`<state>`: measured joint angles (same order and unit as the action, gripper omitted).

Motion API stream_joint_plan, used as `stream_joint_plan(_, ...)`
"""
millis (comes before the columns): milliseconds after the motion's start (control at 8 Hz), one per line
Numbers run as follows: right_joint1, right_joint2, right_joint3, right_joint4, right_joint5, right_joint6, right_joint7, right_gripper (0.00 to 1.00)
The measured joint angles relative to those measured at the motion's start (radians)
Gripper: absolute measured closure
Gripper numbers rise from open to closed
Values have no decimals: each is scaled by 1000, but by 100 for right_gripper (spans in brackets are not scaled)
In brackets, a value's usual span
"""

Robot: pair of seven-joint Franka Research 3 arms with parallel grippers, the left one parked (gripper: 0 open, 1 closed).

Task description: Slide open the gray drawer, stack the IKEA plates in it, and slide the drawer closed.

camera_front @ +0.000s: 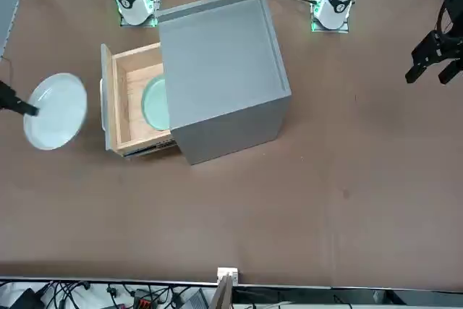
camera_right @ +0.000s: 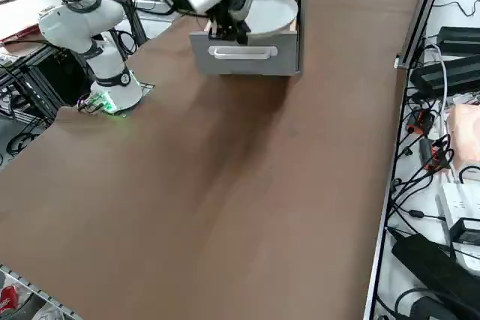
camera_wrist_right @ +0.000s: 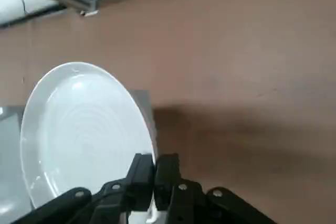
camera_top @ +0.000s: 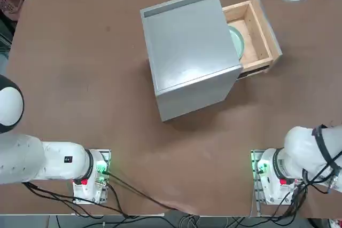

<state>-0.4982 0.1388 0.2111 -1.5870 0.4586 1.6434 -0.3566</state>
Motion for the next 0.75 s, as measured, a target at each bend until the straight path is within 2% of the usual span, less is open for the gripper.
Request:
stream_joint_plan(250, 109, -31, 3, -41, -74, 0, 11, 100)
stream_joint_plan(750, 299, -36, 5, -78, -253, 8, 128, 100)
